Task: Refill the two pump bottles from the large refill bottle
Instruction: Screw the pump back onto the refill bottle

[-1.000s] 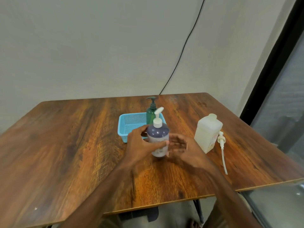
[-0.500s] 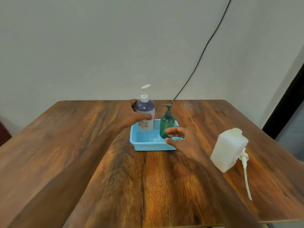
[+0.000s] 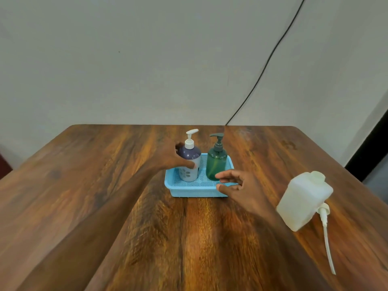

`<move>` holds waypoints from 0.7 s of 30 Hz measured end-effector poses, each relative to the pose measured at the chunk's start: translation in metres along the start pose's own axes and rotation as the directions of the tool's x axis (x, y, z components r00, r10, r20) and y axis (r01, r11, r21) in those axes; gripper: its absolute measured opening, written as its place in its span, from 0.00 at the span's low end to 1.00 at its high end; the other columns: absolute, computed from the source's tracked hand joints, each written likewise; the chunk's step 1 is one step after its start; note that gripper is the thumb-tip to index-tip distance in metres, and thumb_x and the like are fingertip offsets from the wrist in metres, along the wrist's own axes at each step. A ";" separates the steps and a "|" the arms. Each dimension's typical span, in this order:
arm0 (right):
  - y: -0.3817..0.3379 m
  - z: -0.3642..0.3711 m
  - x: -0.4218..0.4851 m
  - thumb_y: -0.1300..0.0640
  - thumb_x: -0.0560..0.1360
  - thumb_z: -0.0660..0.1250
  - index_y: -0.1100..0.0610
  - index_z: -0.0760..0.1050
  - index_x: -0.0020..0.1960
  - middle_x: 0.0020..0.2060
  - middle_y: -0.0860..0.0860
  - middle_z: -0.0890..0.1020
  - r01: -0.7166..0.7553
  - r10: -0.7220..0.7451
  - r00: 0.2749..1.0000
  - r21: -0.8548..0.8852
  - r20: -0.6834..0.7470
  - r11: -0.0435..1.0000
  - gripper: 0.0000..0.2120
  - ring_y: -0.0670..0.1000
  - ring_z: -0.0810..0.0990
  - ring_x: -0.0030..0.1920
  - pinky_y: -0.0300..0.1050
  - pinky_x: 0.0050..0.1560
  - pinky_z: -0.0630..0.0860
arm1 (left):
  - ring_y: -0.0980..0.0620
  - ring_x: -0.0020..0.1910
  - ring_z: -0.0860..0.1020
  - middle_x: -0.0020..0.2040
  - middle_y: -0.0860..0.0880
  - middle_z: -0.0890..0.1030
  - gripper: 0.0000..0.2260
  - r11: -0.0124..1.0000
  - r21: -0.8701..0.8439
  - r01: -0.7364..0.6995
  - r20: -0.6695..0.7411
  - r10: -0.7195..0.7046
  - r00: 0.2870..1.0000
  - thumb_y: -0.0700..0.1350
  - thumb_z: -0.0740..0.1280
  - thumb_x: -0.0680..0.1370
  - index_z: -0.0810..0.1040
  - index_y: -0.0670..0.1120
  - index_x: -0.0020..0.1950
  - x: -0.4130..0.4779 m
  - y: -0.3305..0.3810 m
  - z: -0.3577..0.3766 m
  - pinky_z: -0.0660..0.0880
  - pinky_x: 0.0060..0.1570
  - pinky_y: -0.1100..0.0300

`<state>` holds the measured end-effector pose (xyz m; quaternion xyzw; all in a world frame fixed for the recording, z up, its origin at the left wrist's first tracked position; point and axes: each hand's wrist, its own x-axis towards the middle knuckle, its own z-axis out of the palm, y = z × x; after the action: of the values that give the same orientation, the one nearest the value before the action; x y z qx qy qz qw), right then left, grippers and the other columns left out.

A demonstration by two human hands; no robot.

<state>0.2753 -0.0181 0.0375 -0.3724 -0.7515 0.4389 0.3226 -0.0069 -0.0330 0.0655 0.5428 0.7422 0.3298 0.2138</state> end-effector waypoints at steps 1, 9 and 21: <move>0.000 0.000 -0.001 0.57 0.73 0.78 0.43 0.83 0.52 0.52 0.43 0.84 -0.004 0.004 1.000 -0.001 0.003 1.000 0.12 0.38 0.82 0.54 0.35 0.48 0.82 | 0.50 0.58 0.82 0.61 0.51 0.83 0.34 1.000 0.021 -0.005 -0.009 0.005 1.000 0.52 0.86 0.66 0.78 0.48 0.68 -0.002 0.001 0.003 0.80 0.54 0.59; -0.007 -0.008 -0.028 0.58 0.75 0.76 0.45 0.82 0.58 0.57 0.45 0.83 -0.001 0.003 0.994 0.018 -0.108 1.000 0.14 0.42 0.83 0.54 0.35 0.47 0.82 | 0.46 0.72 0.74 0.74 0.48 0.76 0.33 0.997 0.076 0.021 -0.235 -0.002 0.972 0.54 0.80 0.74 0.72 0.50 0.76 -0.064 0.015 0.024 0.72 0.67 0.54; -0.039 -0.105 -0.119 0.33 0.76 0.67 0.43 0.85 0.43 0.37 0.40 0.86 0.146 -0.114 0.722 -0.012 -0.682 0.989 0.16 0.44 0.85 0.36 0.38 0.34 0.79 | 0.58 0.67 0.74 0.70 0.57 0.76 0.30 0.876 0.019 -0.481 -0.210 0.474 0.855 0.58 0.76 0.77 0.67 0.57 0.74 -0.169 0.167 0.126 0.74 0.69 0.57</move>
<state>0.4112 -0.0874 0.0966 -0.4466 -0.5957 0.2641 0.6132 0.2430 -0.1287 0.0925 0.6685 0.5967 0.4404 0.0557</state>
